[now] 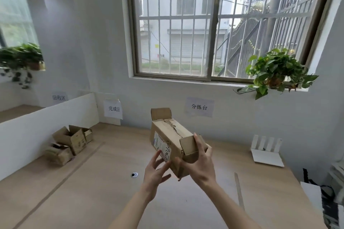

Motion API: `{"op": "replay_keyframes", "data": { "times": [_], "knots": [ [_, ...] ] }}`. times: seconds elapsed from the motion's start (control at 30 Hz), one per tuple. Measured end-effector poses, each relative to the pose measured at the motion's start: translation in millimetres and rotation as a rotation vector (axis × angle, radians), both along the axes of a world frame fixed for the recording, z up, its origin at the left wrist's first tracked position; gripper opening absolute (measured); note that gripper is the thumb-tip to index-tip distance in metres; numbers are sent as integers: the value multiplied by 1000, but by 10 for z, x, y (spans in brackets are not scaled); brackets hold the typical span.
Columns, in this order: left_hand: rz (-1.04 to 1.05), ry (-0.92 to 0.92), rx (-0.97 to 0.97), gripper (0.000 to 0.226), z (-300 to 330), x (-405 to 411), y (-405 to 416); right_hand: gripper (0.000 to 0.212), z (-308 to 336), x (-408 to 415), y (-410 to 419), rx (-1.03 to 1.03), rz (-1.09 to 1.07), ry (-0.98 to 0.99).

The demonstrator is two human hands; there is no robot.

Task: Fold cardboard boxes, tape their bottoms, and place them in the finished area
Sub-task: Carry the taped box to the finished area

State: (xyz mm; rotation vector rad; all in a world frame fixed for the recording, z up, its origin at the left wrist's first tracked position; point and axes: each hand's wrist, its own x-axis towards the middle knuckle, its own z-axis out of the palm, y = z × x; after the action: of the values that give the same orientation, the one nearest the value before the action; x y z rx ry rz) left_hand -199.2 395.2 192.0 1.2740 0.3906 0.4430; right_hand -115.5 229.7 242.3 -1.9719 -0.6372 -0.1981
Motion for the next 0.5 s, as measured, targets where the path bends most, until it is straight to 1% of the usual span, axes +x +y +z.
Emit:
{"op": "replay_keyframes", "data": {
  "times": [0.13, 0.33, 0.4, 0.5],
  "knots": [
    [177, 213, 333, 76, -34, -399, 499, 111, -43, -89, 448, -70, 114, -22],
    [319, 556, 715, 69, -48, -1179, 1657, 112, -147, -461, 1467, -139, 265, -67],
    [349, 618, 821, 69, -20, -1484, 2068, 113, -168, -642, 1903, -159, 317, -98],
    [376, 670, 902, 70, 24, -1982, 2710, 114, -199, -983, 2624, -167, 388, -138]
  ]
}}
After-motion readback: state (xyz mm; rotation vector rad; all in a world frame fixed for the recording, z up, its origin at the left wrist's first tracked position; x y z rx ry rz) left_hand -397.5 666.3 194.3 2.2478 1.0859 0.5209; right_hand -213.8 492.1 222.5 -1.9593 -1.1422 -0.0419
